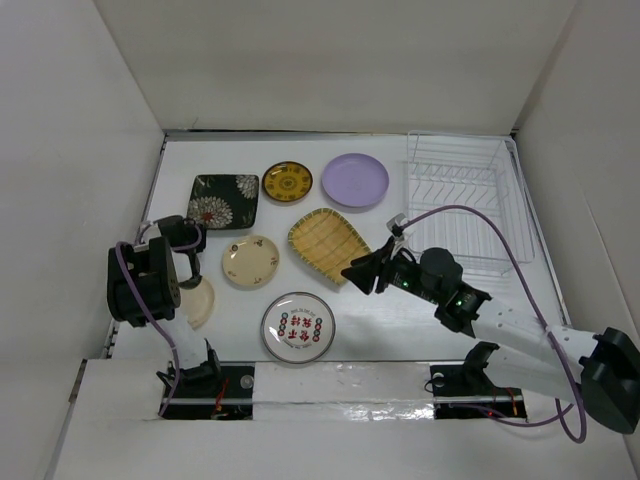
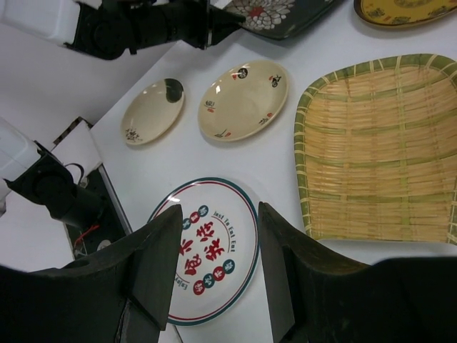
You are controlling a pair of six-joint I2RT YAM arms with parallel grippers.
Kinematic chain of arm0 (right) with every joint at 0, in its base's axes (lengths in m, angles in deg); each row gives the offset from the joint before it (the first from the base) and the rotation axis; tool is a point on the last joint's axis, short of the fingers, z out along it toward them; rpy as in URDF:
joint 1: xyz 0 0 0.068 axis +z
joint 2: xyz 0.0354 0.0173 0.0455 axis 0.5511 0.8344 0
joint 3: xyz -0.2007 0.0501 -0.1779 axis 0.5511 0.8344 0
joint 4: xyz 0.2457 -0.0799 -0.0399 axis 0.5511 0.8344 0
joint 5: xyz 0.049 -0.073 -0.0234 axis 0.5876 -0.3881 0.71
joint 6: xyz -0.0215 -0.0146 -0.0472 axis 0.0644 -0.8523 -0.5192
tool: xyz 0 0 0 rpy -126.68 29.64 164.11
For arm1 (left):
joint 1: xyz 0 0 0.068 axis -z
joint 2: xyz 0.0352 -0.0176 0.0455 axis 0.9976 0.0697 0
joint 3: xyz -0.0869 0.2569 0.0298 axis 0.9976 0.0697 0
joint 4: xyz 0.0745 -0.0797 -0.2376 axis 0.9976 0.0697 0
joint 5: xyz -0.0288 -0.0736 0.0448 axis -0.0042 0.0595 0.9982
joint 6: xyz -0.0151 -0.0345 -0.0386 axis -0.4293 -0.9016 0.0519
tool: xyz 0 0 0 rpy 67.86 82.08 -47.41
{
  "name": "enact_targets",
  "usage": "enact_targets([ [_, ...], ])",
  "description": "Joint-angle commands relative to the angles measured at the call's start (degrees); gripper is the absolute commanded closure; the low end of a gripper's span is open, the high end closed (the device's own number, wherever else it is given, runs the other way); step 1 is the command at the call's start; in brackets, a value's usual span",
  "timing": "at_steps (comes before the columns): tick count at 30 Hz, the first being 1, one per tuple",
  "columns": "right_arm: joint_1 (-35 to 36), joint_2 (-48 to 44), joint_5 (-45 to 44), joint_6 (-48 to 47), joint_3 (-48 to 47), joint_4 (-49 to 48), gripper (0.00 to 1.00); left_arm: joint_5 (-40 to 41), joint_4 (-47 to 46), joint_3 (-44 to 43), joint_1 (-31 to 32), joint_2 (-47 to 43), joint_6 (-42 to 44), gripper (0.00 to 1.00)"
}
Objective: Load the plates into the dish rack
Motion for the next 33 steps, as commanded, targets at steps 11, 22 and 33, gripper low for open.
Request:
enact_targets([
  [11,-1.6,9.5,1.4,0.2,-5.5,-3.1,0.51,-7.6,-37.8,16.5,-2.5,-9.9,0.1,1.00],
  [22,-2.1,15.8,0.6,0.9,-13.4,-0.3,0.54,-11.1,-50.8,14.4,-2.5,-7.1,-6.6,1.00],
  [33,-6.0,39.7,5.5,13.5,-32.9,-7.5,0.00,-15.6,-38.3,14.0,-2.5,-24.3,-5.0,1.00],
])
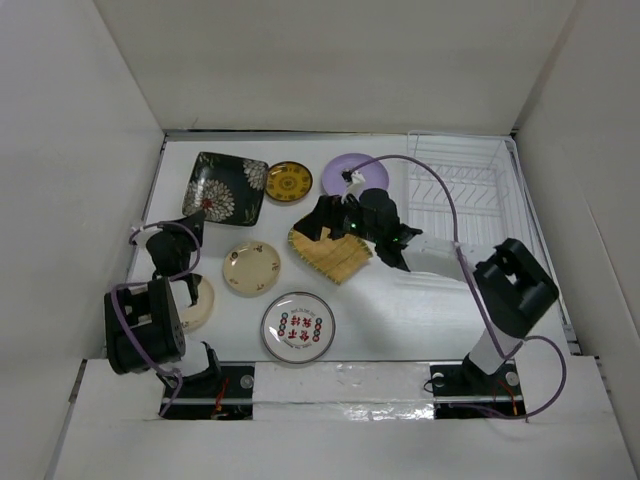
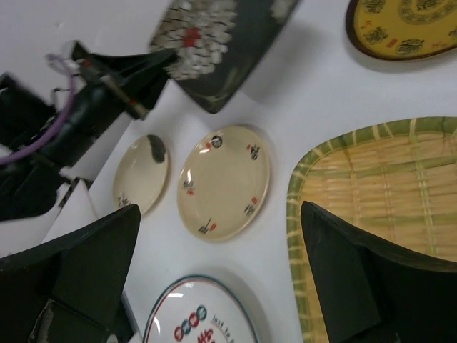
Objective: Load the plates into the dish rack
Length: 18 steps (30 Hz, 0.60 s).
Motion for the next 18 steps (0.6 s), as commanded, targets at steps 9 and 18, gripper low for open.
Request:
enact_targets([
  [9,-1.3,15.6,7.2,11.2,-21.5,-10.6,0.00,-10.0,-1.5,-3.1,-0.1,-23.1,-0.6,1.00],
  [18,-0.7,19.7,9.5,13.3,-24.4,-15.2,0.00,-15.4,0.3,-2.4,-0.1,-26.9,-1.2,1.00],
])
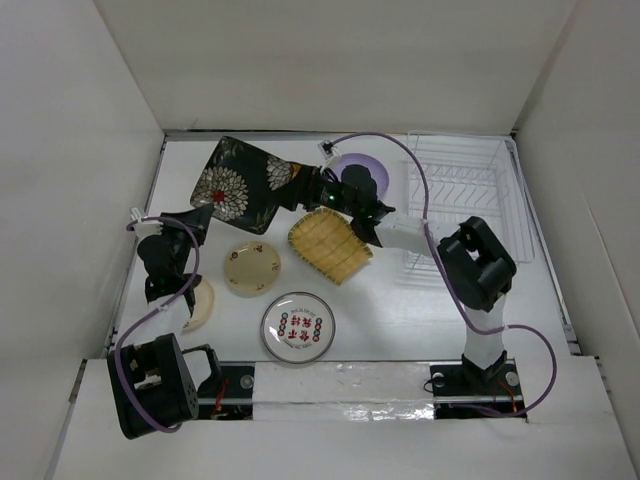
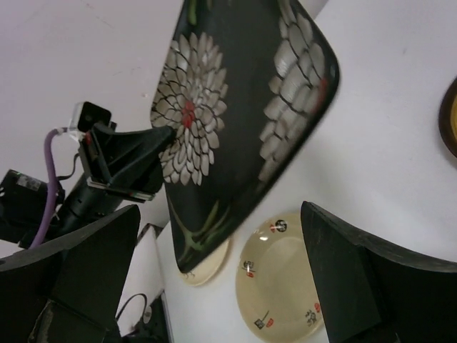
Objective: Load the plates into the dish rack
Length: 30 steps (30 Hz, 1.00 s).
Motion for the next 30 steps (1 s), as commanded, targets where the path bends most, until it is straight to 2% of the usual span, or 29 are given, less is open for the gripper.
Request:
enact_targets([
  [1,0.4,4.5,2.6,3.4,-5.7,-5.7,0.00,-5.0,-11.6,-1.5,-0.1,-3.9,-4.5,1.00],
  [4,0.4,7.5,4.0,5.2,-8.7,-7.5,0.02,-7.9,-11.8,0.0,-0.1,-5.9,-4.8,1.00],
  [6,1.0,7.7,4.1,5.5,-9.0,-9.5,0.08,-9.0,-10.7,0.5,-0.1,-7.3,-4.4,1.00],
  [7,1.5,7.4,3.7,5.2,-9.0,-9.9,0.22,-10.3,-10.2,0.8,-0.1,-7.8,-4.3,1.00],
  [9,2.2,6.0,3.4,5.0,-8.3,-11.1,0.60,-11.6,-8.6,1.5,-0.1,-8.9,-4.7,1.00],
  [10,2.2,5.3,2.1,5.1,-7.8,-11.5,0.84,-12.4,-7.9,1.6,-0.1,-9.5,-4.3,1.00],
  [11,2.2,3.5,1.5,5.0,-5.9,-11.9,0.94,-13.5,-6.1,1.3,-0.1,-9.7,-4.0,1.00],
  [12,2.2,2.4,1.0,5.2,-5.0,-12.8,1.00,-14.7,-5.3,1.2,-0.1,-10.5,-3.7,0.95],
  [14,1.6,-0.3,-0.9,5.9,-1.5,-13.7,1.00,-18.1,-2.3,-1.0,-0.1,-11.3,-0.7,0.65],
  [15,1.0,-3.6,-1.6,6.0,-0.5,-13.5,1.00,-19.3,2.5,-2.1,0.4,-12.2,1.3,0.50],
  [17,-0.5,-7.5,-3.1,5.1,0.6,-12.0,1.00,-20.3,12.4,-6.1,1.6,-13.6,8.8,0.40],
  [18,-2.2,-11.6,-3.8,4.1,0.7,-8.2,1.00,-20.3,15.6,-7.6,2.4,-14.9,11.7,0.33],
  [22,-7.5,-22.8,-10.9,-4.6,0.1,4.3,1.00,-17.2,29.0,-13.7,7.7,-16.4,23.9,0.25],
  [26,-14.3,-33.3,-17.3,-10.9,0.8,14.1,1.00,-13.9,38.2,-18.1,15.7,-17.0,34.3,0.25],
  [29,-20.2,-40.8,-26.3,-16.9,2.1,22.6,1.00,-12.4,42.4,-19.6,23.4,-18.7,40.8,0.38],
  [30,-21.6,-42.5,-29.4,-18.3,2.5,26.1,1.00,-12.4,44.5,-20.1,25.5,-19.6,42.7,0.52],
])
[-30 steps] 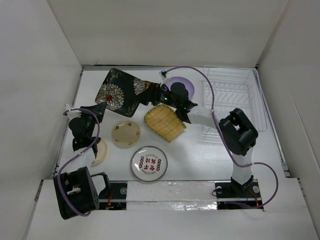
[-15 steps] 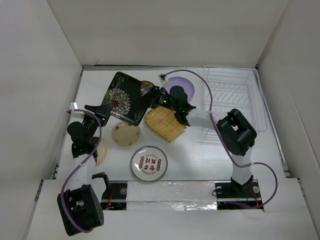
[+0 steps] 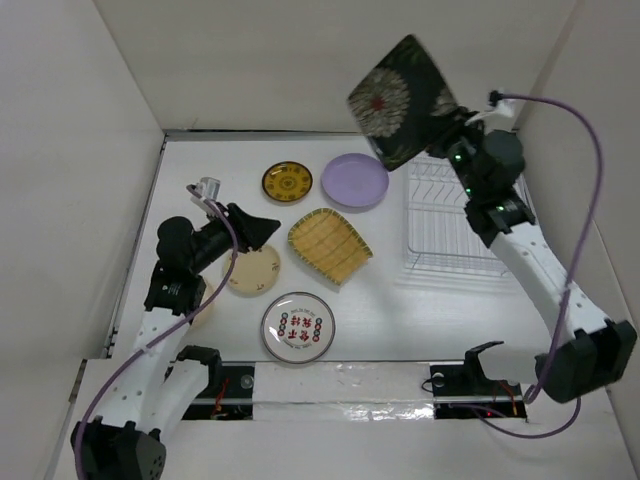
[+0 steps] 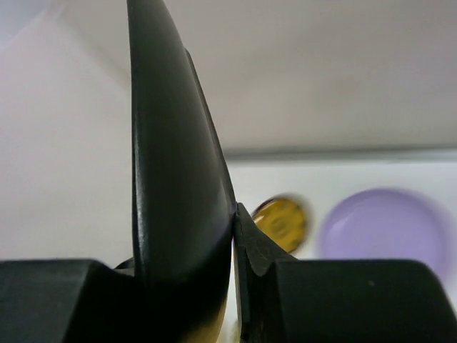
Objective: Load the plates into the dish rack
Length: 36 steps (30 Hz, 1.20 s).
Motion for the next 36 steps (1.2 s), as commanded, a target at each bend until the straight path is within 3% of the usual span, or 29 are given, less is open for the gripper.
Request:
enact_targets([
  [1,-4.5,-9.0,-15.6,-8.7,0.0,3.6,1.00,2.0,8.5,-3.3,8.4,-2.6,12.6,0.61],
  [2,-8.0,-11.7,-16.8,-9.5,1.2,4.9,1.00,3.0,9.4,-3.8,10.6,-3.3,15.4,0.71],
  [3,-9.6,-13.0,-20.4,-11.5,2.3,4.9,1.00,4.6,10.6,-3.7,13.6,-5.1,16.9,0.86],
  [5,-14.8,-15.3,-22.8,-11.8,4.6,4.8,1.00,5.8,11.0,-2.5,16.1,-7.3,17.4,1.00],
  [8,-19.8,-18.4,-24.1,-13.1,9.2,-0.1,1.00,8.7,11.6,-1.5,19.9,-11.8,18.6,1.00],
  [13,-28.6,-14.4,-27.6,-19.6,9.4,-3.8,1.00,16.3,16.2,-2.4,22.6,-16.6,21.3,1.00],
  [18,-35.9,-8.9,-23.2,-23.9,11.1,-10.8,1.00,17.8,16.7,-2.7,24.5,-19.0,21.9,1.00],
  [31,-37.2,8.3,-15.0,-35.5,2.3,-13.2,1.00,20.8,17.3,-2.8,26.1,-19.4,22.1,1.00],
  [36,-36.7,11.5,-16.0,-40.8,1.2,-14.2,1.00,21.3,17.7,-2.9,26.1,-18.6,22.2,1.00],
])
